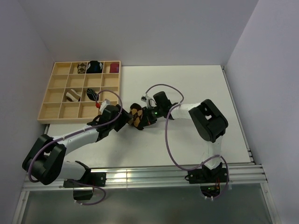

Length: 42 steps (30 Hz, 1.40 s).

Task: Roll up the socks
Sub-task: Roll the sock at the center of the board.

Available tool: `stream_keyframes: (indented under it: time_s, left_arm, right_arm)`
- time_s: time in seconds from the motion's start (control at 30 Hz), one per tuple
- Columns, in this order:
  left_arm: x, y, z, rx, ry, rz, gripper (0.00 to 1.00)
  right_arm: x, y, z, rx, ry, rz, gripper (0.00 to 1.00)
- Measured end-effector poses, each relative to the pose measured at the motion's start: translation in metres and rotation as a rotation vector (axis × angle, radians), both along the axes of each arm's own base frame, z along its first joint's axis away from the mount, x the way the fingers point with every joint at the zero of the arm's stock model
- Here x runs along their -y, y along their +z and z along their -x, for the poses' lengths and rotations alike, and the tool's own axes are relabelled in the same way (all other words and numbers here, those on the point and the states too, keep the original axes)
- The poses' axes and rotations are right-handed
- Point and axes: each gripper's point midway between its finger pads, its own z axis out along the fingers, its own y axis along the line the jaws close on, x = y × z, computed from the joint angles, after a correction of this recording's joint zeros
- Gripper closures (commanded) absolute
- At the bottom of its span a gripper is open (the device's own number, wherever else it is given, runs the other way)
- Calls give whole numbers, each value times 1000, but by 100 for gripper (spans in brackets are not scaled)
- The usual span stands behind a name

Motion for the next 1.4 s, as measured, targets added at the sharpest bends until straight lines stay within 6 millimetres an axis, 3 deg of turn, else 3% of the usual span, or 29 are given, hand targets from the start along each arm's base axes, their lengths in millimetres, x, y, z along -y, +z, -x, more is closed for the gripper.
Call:
stream_keyframes:
  time_s: [0.3, 0.5, 0.73, 0.83, 0.97, 1.13, 1.4]
  left_arm:
    - [-4, 6, -11, 44, 72, 27, 34]
    - [-11, 2, -14, 43, 69, -45, 39]
    - [-1, 32, -59, 112, 9, -115, 47]
    - [11, 33, -80, 118, -33, -149, 50]
    - [23, 4, -89, 48, -104, -197, 54]
    - [26, -44, -76, -82, -169, -241, 57]
    - [39, -46, -75, -79, -228, -235, 58]
  right_arm:
    - [-4, 0, -1, -93, 19, -18, 100]
    - [-1, -1, 1, -107, 24, -2, 100]
    - [0, -2, 2, -103, 33, 5, 100]
    - [0, -2, 2, -103, 33, 7, 100]
    - [1, -3, 3, -98, 37, 7, 100]
    - [1, -2, 3, -89, 42, 10, 100]
    - [3, -2, 5, -89, 53, 16, 100]
